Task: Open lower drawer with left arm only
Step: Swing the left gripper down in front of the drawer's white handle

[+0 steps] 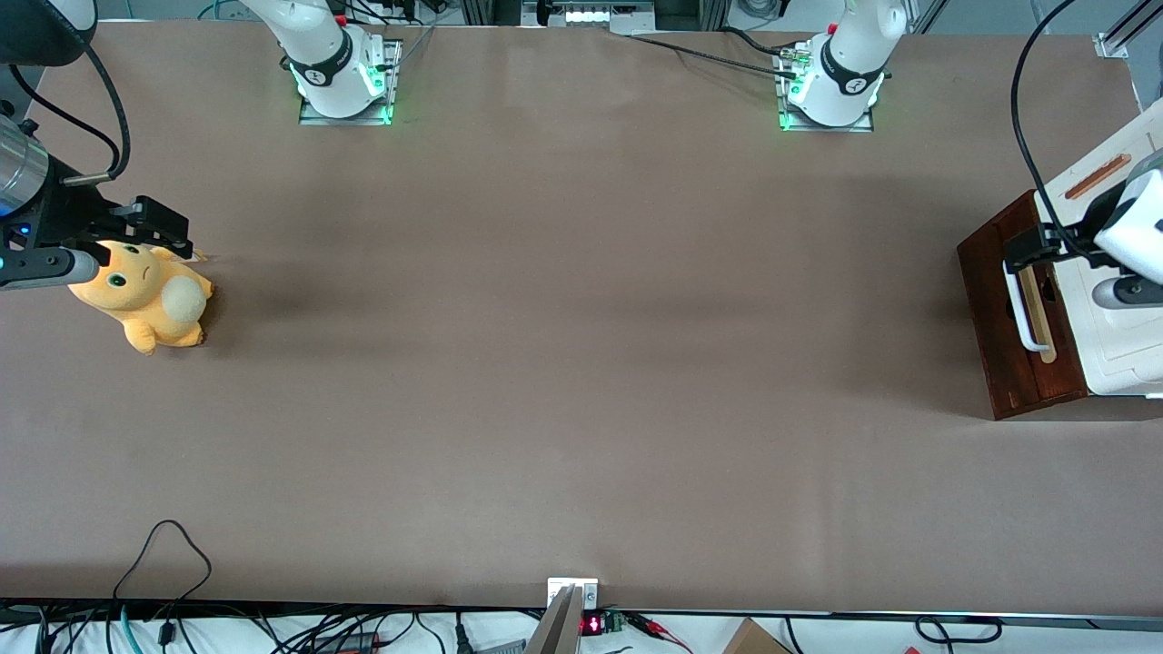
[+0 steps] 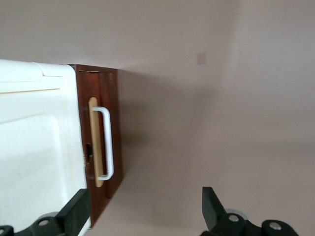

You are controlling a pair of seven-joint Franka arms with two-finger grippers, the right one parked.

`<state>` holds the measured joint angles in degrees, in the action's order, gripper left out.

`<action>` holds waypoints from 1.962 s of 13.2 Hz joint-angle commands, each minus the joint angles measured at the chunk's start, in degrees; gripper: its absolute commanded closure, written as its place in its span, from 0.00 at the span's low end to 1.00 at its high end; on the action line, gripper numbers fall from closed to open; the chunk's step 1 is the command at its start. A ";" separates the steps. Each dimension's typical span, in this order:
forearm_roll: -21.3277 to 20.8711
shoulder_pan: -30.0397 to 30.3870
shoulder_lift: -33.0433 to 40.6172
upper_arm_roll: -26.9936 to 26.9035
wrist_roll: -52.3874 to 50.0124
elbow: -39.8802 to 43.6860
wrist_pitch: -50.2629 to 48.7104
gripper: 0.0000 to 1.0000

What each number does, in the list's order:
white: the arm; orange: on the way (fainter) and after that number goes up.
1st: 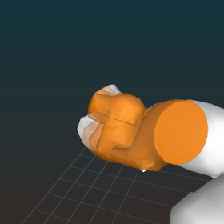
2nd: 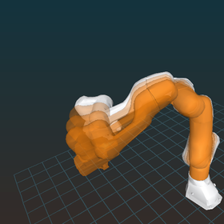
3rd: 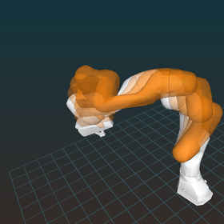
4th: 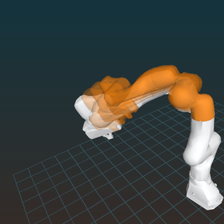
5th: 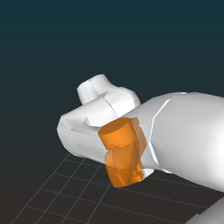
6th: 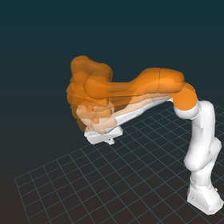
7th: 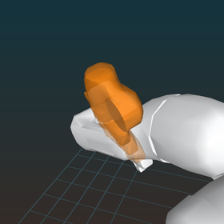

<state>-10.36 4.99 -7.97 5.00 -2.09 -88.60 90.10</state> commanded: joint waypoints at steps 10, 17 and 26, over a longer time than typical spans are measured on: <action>-28.64 -4.73 -4.59 4.22 -8.46 -11.48 -1.86 0.00; -47.19 -11.84 -16.45 5.81 -25.75 -19.40 -5.99 0.00; -54.68 -11.94 -20.24 5.72 -38.33 -26.26 -6.25 0.00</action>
<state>-62.99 -6.80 -27.64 10.71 -38.18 -113.41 84.68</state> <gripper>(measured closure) 0.000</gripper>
